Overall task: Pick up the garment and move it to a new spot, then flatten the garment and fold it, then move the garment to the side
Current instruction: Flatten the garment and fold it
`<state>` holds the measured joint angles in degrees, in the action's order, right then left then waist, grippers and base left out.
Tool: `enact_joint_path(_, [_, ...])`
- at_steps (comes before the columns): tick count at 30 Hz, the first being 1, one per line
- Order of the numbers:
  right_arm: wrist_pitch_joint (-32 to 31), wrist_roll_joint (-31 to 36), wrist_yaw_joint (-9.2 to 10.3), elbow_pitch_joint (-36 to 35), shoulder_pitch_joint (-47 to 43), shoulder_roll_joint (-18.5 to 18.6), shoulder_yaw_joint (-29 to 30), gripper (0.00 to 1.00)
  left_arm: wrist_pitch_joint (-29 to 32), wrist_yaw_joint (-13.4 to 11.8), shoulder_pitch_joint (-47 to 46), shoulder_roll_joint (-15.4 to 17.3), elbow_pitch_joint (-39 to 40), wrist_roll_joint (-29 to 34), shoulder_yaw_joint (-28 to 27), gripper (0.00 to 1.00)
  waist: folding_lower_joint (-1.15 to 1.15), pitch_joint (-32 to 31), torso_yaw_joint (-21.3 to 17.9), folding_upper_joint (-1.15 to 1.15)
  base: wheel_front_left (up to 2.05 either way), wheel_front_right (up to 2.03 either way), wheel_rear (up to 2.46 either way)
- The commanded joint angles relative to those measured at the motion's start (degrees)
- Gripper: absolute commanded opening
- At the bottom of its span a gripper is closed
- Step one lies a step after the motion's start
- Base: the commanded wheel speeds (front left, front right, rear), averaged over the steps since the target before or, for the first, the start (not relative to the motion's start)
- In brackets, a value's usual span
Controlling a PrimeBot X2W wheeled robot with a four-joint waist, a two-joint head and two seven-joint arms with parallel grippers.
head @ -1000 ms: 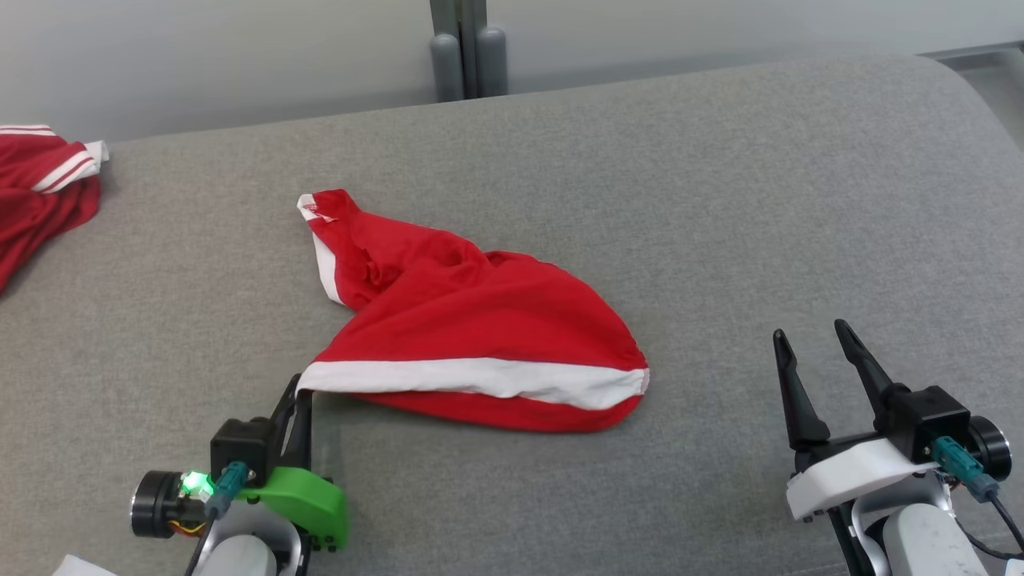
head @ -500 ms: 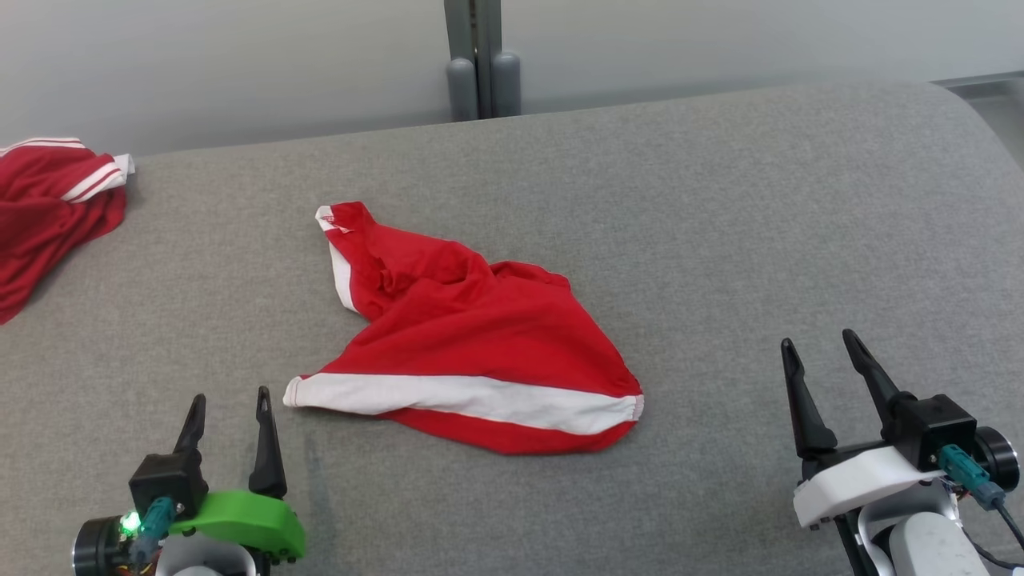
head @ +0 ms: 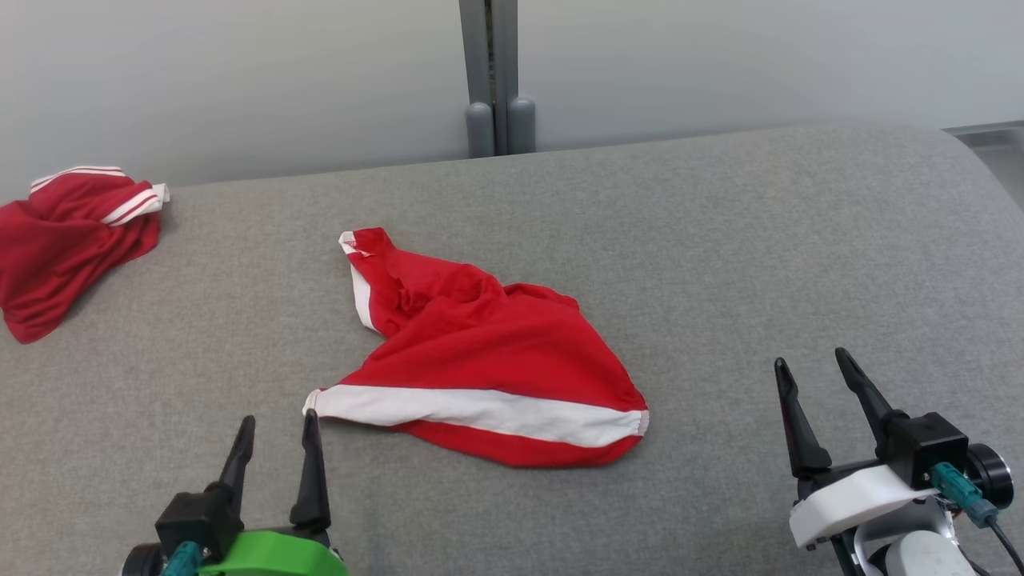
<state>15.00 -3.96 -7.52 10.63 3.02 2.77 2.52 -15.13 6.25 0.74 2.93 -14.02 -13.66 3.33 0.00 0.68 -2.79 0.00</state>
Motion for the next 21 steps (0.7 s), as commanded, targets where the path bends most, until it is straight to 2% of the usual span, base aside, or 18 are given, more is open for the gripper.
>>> enact_joint_path(1, [0.28,0.36,0.06,-0.2,-0.73,0.2,-0.24,1.0,-0.03,0.25,1.29,0.0,0.41,-0.66,0.65,1.0,0.0,-0.46,0.04,0.0,0.0,0.0,0.0])
enact_joint_path(11, [0.28,0.16,0.06,0.3,-2.03,0.21,-1.86,1.0,-0.03,-0.49,3.49,0.03,0.66,-3.77,2.68,1.0,0.0,-1.62,-0.17,0.0,0.0,0.0,0.0])
enact_joint_path(21, [0.28,-0.64,0.06,0.85,-2.25,0.2,-2.12,1.0,-0.03,-0.84,4.23,0.03,0.82,-4.01,2.73,1.0,0.0,-2.03,0.09,0.0,0.0,0.0,0.0])
